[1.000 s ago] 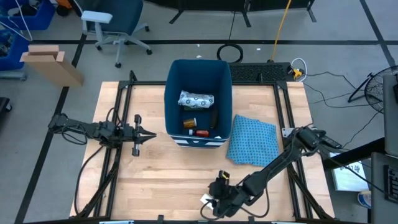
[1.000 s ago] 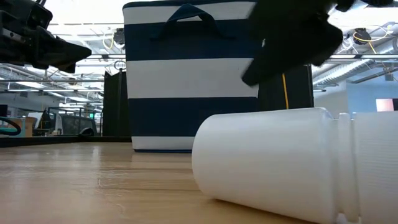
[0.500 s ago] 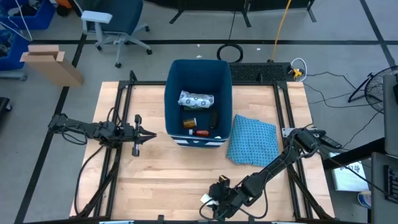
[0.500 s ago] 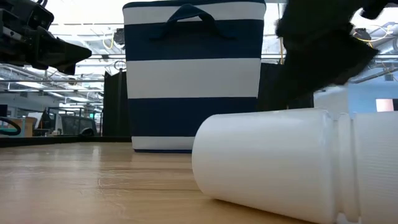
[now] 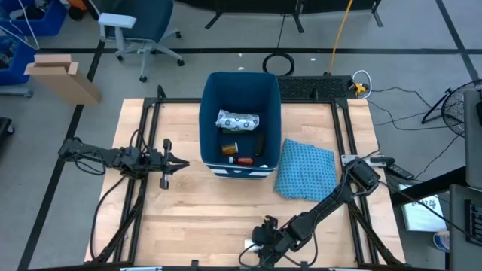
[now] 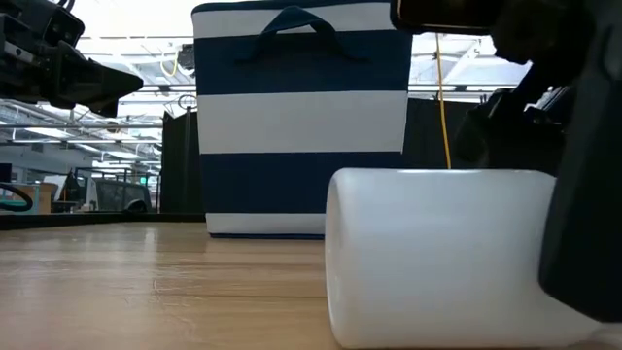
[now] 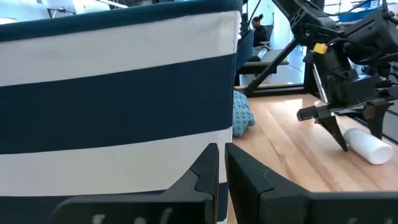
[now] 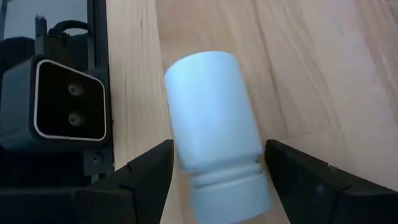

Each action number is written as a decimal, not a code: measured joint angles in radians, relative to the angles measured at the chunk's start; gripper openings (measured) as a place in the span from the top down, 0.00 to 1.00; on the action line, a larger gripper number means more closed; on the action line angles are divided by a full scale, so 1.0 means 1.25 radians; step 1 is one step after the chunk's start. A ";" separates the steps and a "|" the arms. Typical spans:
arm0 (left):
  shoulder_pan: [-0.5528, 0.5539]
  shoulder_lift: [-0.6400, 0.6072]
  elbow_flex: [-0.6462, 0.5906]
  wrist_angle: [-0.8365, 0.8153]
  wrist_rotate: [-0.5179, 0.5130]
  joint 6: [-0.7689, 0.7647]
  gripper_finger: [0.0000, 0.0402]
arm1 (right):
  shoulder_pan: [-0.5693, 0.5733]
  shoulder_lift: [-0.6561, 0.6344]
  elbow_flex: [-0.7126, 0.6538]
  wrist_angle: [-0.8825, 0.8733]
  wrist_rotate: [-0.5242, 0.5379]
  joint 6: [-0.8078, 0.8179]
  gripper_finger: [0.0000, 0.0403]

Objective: Pick & place medical supplies in basket/bin
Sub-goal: Put the white medicine bottle into the blue bin

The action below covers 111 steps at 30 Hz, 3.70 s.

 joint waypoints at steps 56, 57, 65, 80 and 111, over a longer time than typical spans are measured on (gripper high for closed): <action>0.000 0.000 -0.002 0.012 0.000 -0.048 0.92 | -0.053 -1.050 -0.700 0.462 0.127 -0.687 0.58; 0.000 0.000 -0.002 0.011 0.000 -0.058 0.92 | -0.053 -1.069 -0.725 0.482 0.140 -0.702 0.58; 0.000 0.000 -0.001 0.005 0.000 -0.106 0.92 | -0.127 -1.112 -0.861 0.551 0.194 -0.740 0.58; 0.000 0.000 -0.001 -0.001 0.000 -0.106 0.92 | -0.289 -1.112 -1.064 0.865 0.033 -0.732 0.58; 0.000 0.000 -0.001 0.002 0.004 -0.102 0.92 | -0.643 -0.631 -0.150 0.198 -0.260 -0.770 0.58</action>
